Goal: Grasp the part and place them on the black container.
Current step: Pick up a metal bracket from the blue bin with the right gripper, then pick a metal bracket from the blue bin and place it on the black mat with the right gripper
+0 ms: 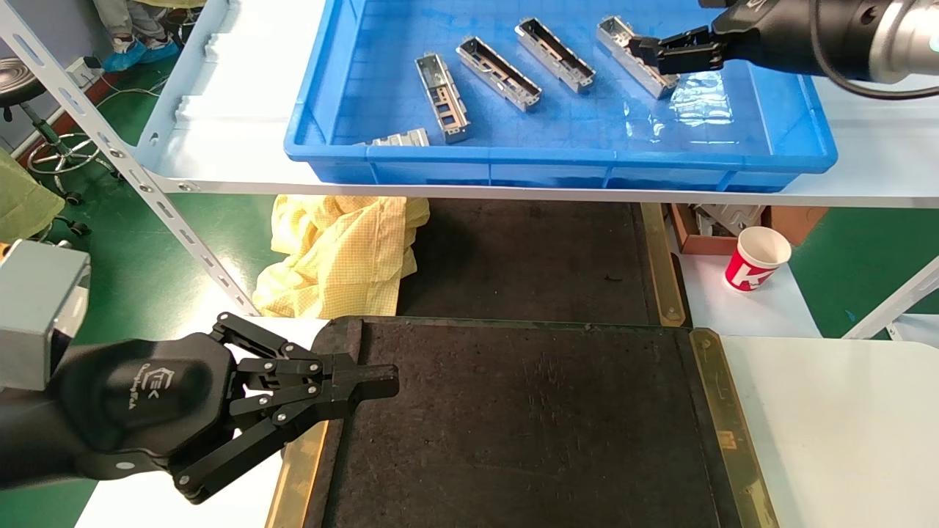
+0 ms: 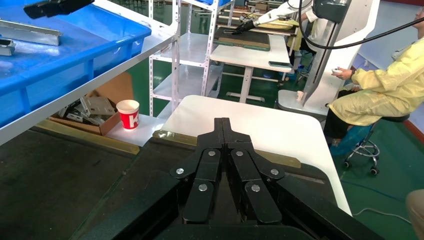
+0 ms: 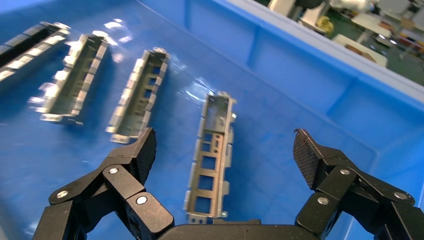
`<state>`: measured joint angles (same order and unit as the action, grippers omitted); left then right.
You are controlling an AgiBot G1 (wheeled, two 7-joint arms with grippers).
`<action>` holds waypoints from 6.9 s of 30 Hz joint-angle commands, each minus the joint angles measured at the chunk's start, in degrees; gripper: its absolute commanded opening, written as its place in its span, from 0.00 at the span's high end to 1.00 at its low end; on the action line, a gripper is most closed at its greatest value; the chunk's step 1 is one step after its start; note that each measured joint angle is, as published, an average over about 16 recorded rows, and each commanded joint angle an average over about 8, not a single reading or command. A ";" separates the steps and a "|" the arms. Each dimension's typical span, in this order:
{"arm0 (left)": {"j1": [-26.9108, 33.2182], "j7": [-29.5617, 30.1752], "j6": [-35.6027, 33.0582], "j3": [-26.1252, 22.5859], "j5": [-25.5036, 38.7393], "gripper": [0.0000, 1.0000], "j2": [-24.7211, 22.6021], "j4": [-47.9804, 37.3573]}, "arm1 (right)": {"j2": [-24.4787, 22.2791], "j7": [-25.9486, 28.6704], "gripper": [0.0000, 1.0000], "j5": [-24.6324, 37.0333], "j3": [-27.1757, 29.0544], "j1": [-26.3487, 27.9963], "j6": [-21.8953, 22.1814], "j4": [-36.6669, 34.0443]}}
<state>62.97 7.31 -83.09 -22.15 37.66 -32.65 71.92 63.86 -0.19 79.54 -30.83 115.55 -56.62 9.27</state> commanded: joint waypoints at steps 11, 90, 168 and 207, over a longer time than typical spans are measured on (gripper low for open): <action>0.00 0.00 0.00 0.00 0.00 1.00 0.00 0.00 | 3.16 -2.59 0.32 1.26 -0.65 0.97 5.01 -6.40; 0.01 -0.01 0.01 -0.02 -0.01 0.00 0.01 0.00 | -5.64 -11.53 1.00 -5.14 -1.42 2.21 -35.46 2.65; 0.01 -0.02 0.02 -0.04 -0.03 0.00 0.01 0.00 | 14.29 -22.83 1.00 -20.94 -29.40 -24.11 -4.34 7.97; 0.01 -0.02 0.02 -0.05 -0.03 0.00 0.02 0.00 | 14.20 -18.64 0.00 -26.52 -39.75 -26.75 1.53 15.20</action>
<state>62.98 7.29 -83.07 -22.20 37.63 -32.63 71.92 78.06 -18.90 53.00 -70.54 88.76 -55.15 24.42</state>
